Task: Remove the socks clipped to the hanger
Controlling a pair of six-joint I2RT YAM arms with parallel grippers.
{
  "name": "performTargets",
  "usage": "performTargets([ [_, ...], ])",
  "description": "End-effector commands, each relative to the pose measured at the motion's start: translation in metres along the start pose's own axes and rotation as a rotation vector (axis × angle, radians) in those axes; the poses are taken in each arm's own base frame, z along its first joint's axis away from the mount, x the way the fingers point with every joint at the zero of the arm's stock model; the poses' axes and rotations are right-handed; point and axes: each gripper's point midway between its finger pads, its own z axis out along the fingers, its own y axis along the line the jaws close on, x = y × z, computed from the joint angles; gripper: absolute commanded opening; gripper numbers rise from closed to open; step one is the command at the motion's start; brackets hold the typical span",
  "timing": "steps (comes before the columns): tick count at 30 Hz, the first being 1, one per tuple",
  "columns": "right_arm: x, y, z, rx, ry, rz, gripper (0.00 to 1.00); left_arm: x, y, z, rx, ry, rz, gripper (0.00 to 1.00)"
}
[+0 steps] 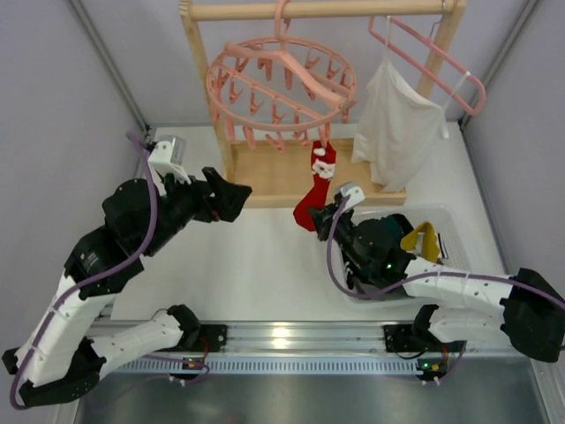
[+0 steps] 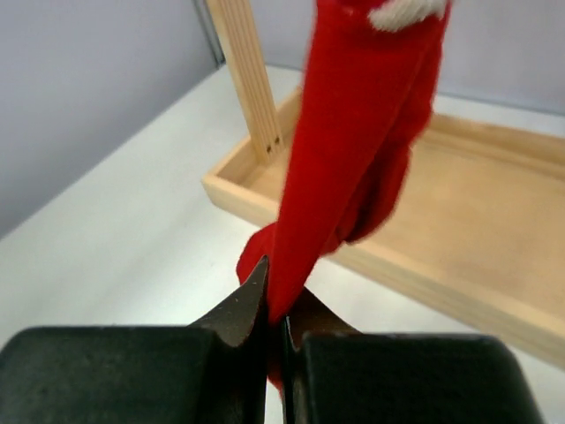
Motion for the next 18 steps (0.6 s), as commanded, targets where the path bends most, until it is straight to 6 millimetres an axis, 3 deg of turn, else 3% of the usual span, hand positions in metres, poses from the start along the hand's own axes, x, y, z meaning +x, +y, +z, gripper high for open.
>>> performTargets([
  [1, 0.013, -0.002, -0.007, 0.209, 0.052, -0.065, 0.0, -0.05, -0.045, 0.004, 0.135, -0.074, -0.015, 0.98],
  [4, 0.015, 0.021, -0.004, 0.28, 0.078, -0.113, 0.0, -0.076, -0.052, 0.019, 0.098, -0.113, 0.008, 0.98],
  [7, 0.017, 0.05, 0.006, 0.285, 0.088, -0.13, 0.0, -0.097, -0.04, 0.029, -0.011, -0.174, 0.035, 0.98],
  [11, 0.024, 0.085, 0.028, 0.273, 0.11, -0.141, 0.0, -0.099, -0.025, 0.062, -0.154, -0.175, 0.104, 0.99],
  [14, 0.032, 0.101, 0.042, 0.274, 0.13, -0.147, 0.0, -0.098, -0.012, 0.071, -0.265, -0.186, 0.163, 0.99],
  [18, 0.042, 0.117, 0.057, 0.267, 0.151, -0.132, 0.0, -0.086, -0.011, 0.078, -0.355, -0.179, 0.243, 0.99],
])
